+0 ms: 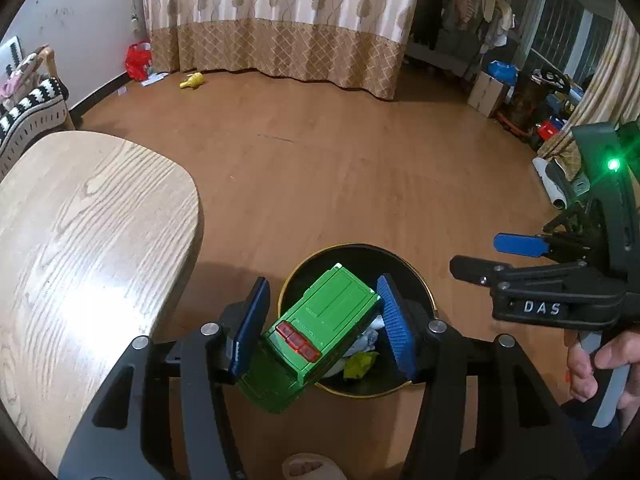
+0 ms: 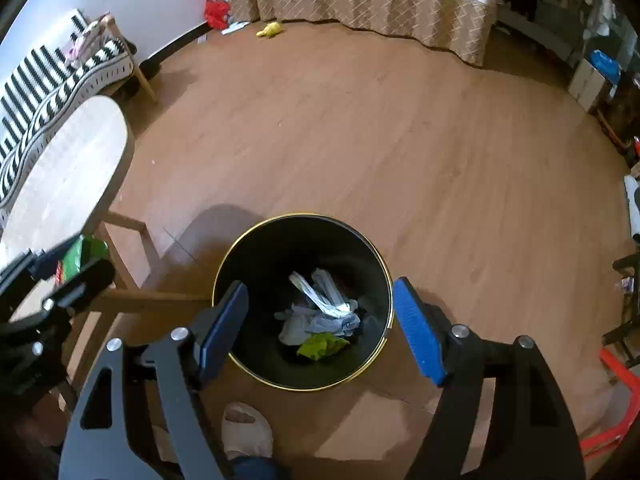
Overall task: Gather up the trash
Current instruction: 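Carry toy car and white tube to the bin and release both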
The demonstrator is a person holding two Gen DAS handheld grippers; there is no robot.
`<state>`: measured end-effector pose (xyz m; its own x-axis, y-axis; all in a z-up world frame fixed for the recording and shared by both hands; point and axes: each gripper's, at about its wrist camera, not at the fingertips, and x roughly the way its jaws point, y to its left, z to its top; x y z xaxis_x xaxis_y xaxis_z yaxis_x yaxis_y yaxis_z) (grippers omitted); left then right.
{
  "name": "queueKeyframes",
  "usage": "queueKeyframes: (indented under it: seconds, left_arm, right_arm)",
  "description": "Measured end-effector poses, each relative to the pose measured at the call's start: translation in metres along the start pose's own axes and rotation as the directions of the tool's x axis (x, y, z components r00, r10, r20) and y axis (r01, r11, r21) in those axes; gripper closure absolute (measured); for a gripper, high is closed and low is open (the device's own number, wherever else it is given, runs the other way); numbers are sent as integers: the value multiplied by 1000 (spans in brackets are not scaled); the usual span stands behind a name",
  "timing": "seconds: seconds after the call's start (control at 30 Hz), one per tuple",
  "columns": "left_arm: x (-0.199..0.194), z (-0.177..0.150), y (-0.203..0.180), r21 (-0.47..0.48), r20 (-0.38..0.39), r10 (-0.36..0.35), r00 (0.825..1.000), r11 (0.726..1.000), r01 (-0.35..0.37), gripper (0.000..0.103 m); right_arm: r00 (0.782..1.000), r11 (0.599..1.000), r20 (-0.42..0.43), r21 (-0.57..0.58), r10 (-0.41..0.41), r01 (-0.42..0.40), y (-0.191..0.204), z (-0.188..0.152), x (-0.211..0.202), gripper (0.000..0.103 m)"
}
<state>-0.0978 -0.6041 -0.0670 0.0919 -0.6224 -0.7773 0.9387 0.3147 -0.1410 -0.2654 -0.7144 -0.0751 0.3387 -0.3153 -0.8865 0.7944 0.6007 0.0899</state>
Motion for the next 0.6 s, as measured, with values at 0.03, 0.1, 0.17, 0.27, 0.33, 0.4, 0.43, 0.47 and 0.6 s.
queueKeyframes:
  seconds: [0.03,0.1,0.17,0.27,0.33,0.4,0.43,0.47,0.6]
  left_arm:
    - [1,0,0,-4,-2,-6,1000,1000,6,49]
    - [4,-1,0,-16,-9,-27,1000,1000,27,49]
    - [9,-3,-1,-20,-21,-44,999,999,44,49]
    - [15,-4,-7,-17,-32,-60,998,998,59,49]
    - [18,-6,-11,-12,-36,-71,997,997,70,49]
    - [22,-6,-15,-7,-38,-80,996,997,80,49]
    - [23,-6,-16,-5,-39,-84,996,996,83,49]
    - [24,-6,-18,-4,-40,-88,995,996,88,49]
    - [31,-6,-22,-9,-60,-129,990,992,129,46]
  right_arm:
    - [1000,1000,4,9,-2,2,-2,0,-1,31]
    - [1000,1000,18,29,-12,12,-6,1,-4,30]
    - [999,998,31,57,-16,14,-11,1,-8,30]
    - [999,997,41,80,-17,14,-16,1,-12,30]
    - [998,996,50,85,-24,19,-17,1,-15,30]
    - [998,996,57,90,-28,23,-19,0,-17,30]
    - [997,995,62,96,-34,28,-20,0,-19,30]
    - [997,994,69,104,-40,33,-23,0,-21,30]
    - [995,990,88,137,-41,29,-31,-1,-27,28]
